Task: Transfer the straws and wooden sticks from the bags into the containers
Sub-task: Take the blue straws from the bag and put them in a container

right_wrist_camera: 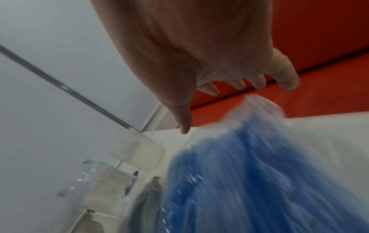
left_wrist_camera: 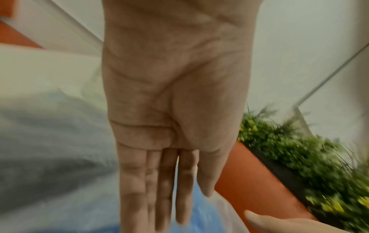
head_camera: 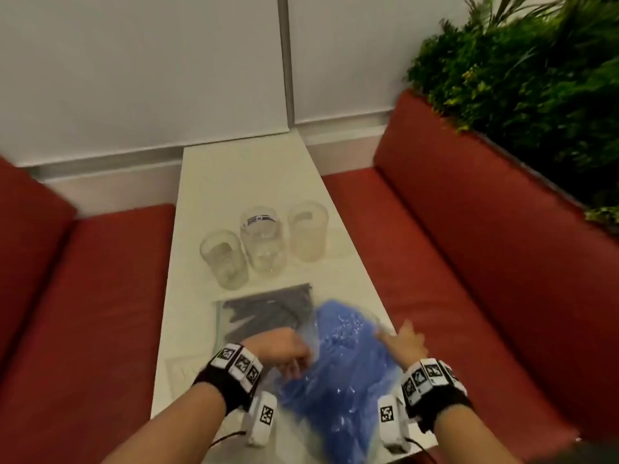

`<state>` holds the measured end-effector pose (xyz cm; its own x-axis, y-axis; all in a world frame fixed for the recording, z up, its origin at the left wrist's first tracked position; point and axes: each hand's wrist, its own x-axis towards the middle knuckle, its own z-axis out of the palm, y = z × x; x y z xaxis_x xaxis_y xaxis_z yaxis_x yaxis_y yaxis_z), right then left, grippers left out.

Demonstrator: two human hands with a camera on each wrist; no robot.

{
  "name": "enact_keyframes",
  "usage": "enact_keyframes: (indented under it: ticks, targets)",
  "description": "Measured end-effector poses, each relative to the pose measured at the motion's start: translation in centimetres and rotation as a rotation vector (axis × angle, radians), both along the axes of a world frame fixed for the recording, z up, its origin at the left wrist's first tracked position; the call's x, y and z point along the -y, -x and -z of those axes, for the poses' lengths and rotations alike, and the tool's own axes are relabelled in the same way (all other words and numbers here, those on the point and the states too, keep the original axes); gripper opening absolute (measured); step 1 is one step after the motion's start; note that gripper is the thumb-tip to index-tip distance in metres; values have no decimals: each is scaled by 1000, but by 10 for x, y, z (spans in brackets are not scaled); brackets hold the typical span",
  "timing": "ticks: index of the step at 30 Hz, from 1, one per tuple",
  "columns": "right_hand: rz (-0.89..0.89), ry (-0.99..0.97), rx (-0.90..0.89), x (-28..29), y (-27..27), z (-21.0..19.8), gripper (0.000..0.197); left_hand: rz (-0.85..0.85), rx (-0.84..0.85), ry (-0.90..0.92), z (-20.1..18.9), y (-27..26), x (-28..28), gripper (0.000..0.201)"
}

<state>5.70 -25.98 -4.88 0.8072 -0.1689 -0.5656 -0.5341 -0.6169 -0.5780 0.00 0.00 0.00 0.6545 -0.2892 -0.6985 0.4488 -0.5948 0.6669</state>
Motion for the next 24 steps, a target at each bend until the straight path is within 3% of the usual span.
enact_keyframes:
  ticks: [2, 4, 6, 8, 11, 12, 16, 18, 22, 24]
  targets:
    - [128, -13, -82, -2, 12, 21, 115, 49, 20, -11, 16, -9, 28, 22]
    - [280, -164, -90, -10, 25, 35, 115, 218, 121, -123, 28, -13, 55, 35]
    - [403, -265, -29, -17, 29, 34, 80, 325, 222, -240, 36, -14, 67, 45]
    - [394, -327, 131, -19, 23, 25, 40, 305, 215, -244, 36, -17, 74, 50]
    - [188, -466, 312, -22, 17, -13, 39, 16, 112, -116, 14, -31, 71, 64]
    - [71, -499, 376, -23, 15, -35, 42, -94, 191, -100, 0, -38, 67, 62]
    - [-380, -556, 536, -24, -4, -131, 50, -346, 928, -237, -63, -69, 37, 37]
    - [-516, -579, 578, -23, -12, -177, 48, -261, 1050, -209, -94, -77, 23, 56]
    - [-630, -632, 657, -33, -26, -237, 32, -102, 994, -26, -158, -84, -1, 104]
    - [-594, -756, 659, -46, -33, -253, 26, -127, 991, 12, -187, -83, -12, 103]
